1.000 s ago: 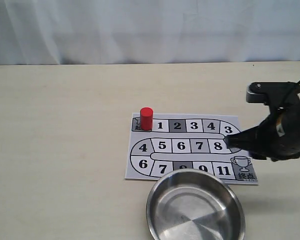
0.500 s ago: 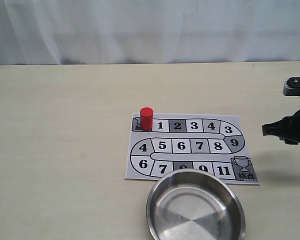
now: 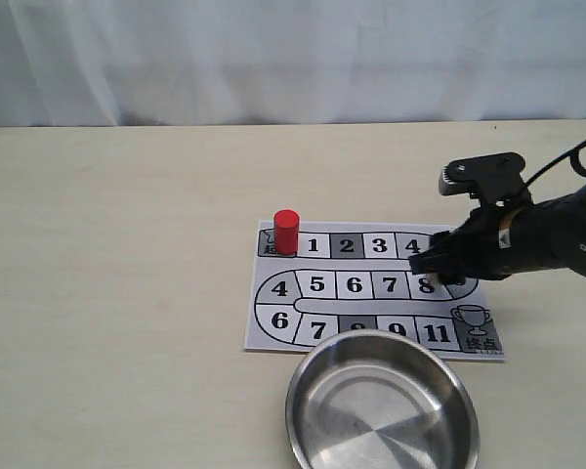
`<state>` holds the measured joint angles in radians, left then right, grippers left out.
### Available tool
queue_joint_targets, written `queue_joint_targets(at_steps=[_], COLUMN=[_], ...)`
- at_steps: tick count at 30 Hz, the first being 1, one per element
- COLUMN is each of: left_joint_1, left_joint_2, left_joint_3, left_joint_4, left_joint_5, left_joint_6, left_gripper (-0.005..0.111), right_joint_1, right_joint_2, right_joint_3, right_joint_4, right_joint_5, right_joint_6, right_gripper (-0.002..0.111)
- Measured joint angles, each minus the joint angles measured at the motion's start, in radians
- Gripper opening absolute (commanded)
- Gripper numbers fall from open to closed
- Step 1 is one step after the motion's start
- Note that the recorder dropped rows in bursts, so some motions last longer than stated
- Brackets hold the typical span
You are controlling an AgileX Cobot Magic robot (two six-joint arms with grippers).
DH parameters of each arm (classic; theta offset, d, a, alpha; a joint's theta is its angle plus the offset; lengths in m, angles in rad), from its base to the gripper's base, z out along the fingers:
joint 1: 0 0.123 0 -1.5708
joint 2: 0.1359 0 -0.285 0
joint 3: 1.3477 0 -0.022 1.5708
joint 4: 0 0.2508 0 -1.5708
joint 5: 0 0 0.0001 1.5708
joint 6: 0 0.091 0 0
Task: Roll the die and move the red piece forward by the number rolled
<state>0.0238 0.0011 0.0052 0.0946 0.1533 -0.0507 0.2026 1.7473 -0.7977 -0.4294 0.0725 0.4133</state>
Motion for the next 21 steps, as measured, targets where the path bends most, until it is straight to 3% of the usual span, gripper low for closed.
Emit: queue_joint_targets(at_steps=[2,8,21], left_joint_1=[0.000,0.000,0.000], left_joint_2=[0.000,0.000,0.000], left_joint_3=[0.000,0.000,0.000], left_joint_4=[0.000,0.000,0.000], left_joint_5=[0.000,0.000,0.000], left_joint_6=[0.000,0.000,0.000], left_gripper=[0.000,0.000,0.000], right_joint_1=[0.029,0.041,0.041], right_joint_2=[0.000,0.000,0.000], right_joint_3=[-0.023,-0.043,-0.044], right_joint_4=[0.011,0.017,-0.073], right_joint_5=[0.033,0.140,0.193], right_joint_6=[-0.002,-0.001,-0.005], right_gripper=[0.099,0.099,0.099])
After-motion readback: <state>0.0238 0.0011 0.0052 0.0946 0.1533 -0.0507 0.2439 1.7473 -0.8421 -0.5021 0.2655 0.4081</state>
